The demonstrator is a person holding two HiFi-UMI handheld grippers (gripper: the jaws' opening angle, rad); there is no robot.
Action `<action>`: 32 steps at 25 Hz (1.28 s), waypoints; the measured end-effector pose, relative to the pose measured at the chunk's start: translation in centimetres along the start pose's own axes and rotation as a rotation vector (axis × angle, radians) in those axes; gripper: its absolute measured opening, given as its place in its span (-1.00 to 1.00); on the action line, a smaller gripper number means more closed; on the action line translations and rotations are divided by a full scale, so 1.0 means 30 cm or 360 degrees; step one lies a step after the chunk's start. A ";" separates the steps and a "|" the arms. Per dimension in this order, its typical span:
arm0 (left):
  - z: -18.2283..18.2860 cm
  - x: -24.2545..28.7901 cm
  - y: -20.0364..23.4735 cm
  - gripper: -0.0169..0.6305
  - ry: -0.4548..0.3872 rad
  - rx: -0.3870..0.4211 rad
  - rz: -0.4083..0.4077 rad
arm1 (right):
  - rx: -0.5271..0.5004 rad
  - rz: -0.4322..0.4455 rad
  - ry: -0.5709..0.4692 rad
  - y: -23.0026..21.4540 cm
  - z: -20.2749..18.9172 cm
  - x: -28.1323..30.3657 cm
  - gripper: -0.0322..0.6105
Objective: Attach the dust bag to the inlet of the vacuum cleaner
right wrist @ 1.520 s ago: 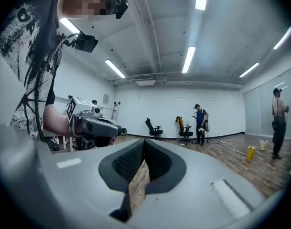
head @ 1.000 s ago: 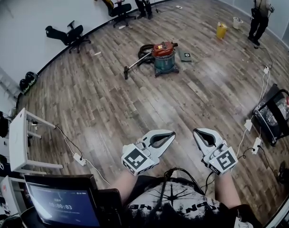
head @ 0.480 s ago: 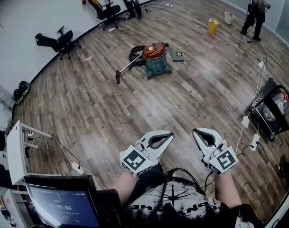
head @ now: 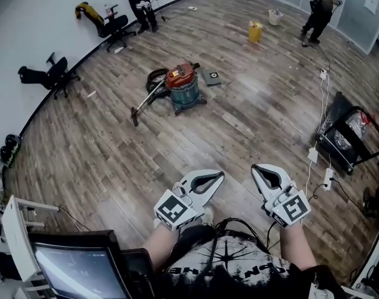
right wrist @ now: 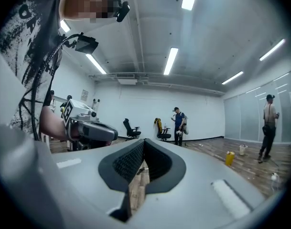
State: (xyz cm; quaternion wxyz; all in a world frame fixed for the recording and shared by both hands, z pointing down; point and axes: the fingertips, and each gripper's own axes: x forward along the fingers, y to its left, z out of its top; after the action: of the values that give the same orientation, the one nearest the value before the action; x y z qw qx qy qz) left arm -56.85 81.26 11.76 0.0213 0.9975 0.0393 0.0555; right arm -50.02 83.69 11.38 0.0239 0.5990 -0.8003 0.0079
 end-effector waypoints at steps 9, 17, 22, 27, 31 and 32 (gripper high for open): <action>0.035 -0.022 0.323 -0.96 0.0018 0.0058 -0.0085 | -0.0016 -0.0189 -0.0038 -0.123 0.066 0.271 -0.89; 0.022 -0.042 0.447 -0.96 -0.0027 0.0076 -0.0117 | -0.0035 -0.0178 0.0002 -0.131 0.054 0.374 -0.89; 0.031 -0.010 0.494 -0.96 -0.0043 0.0101 -0.0132 | -0.0018 -0.0182 0.0071 -0.177 0.043 0.388 -0.89; 0.031 0.066 0.529 -0.96 -0.0027 0.0114 -0.0127 | 0.0015 -0.0160 0.0053 -0.260 0.024 0.395 -0.89; 0.018 0.185 0.549 -0.96 0.0007 0.0094 -0.0105 | 0.0030 -0.0128 0.0037 -0.379 -0.005 0.391 -0.89; 0.016 0.226 0.556 -0.96 0.0014 0.0075 -0.0103 | 0.0033 -0.0122 0.0028 -0.421 -0.009 0.388 -0.89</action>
State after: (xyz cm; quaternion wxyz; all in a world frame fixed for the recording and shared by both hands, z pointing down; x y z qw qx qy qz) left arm -48.82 65.17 12.80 -0.0008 0.9956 0.0730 0.0582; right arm -41.18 68.97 12.00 0.0251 0.6294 -0.7764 0.0207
